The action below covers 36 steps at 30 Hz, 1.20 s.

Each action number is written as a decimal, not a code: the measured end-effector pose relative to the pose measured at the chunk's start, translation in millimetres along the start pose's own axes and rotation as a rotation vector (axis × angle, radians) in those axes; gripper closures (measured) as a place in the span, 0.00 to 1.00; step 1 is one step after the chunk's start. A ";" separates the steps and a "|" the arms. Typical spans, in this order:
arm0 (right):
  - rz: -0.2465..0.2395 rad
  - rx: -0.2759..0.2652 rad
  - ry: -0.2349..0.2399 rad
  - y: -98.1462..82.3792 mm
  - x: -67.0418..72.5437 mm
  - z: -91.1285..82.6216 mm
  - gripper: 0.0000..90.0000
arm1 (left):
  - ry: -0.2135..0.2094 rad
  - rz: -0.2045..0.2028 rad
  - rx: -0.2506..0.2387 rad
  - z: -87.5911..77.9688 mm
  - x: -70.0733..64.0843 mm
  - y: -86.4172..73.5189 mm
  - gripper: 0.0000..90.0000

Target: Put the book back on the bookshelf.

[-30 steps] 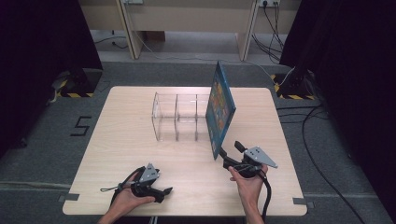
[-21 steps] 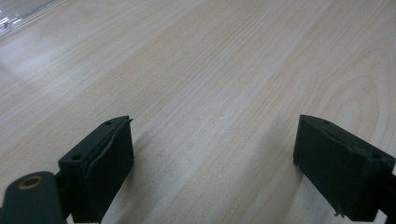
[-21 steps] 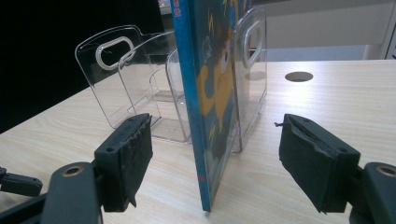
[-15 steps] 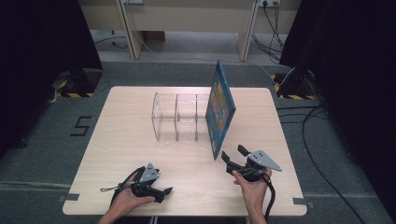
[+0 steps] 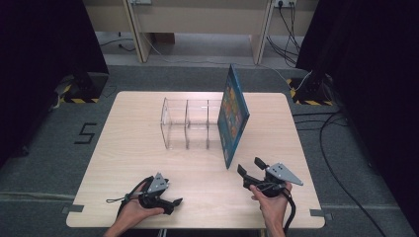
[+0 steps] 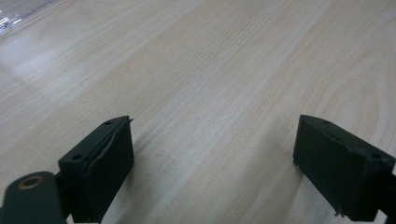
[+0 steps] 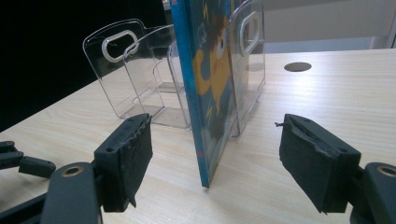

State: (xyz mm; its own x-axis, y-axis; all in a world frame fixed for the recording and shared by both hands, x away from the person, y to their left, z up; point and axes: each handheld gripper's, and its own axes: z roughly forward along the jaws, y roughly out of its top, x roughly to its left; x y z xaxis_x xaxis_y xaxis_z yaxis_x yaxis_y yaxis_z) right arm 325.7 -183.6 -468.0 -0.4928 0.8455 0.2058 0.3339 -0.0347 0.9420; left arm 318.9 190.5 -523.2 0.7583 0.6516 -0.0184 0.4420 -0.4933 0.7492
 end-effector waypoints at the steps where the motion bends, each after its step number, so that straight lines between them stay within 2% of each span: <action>1: 0.001 0.002 0.001 -0.5 -0.1 -1.2 0.29 | 0.000 0.000 0.000 0.0 0.0 0.0 0.12; 36: 0.001 0.058 0.030 -14.1 -4.2 -27.0 0.29 | 0.000 0.000 0.000 0.0 -0.1 0.0 0.12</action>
State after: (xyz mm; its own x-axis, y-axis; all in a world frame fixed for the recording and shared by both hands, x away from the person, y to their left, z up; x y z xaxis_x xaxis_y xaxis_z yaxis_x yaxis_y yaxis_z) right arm 301.4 -201.1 -475.0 -0.5158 0.8292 0.2156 0.3800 -0.0041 0.9250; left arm 318.8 190.5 -523.2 0.7582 0.6518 -0.0185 0.4421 -0.4931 0.7493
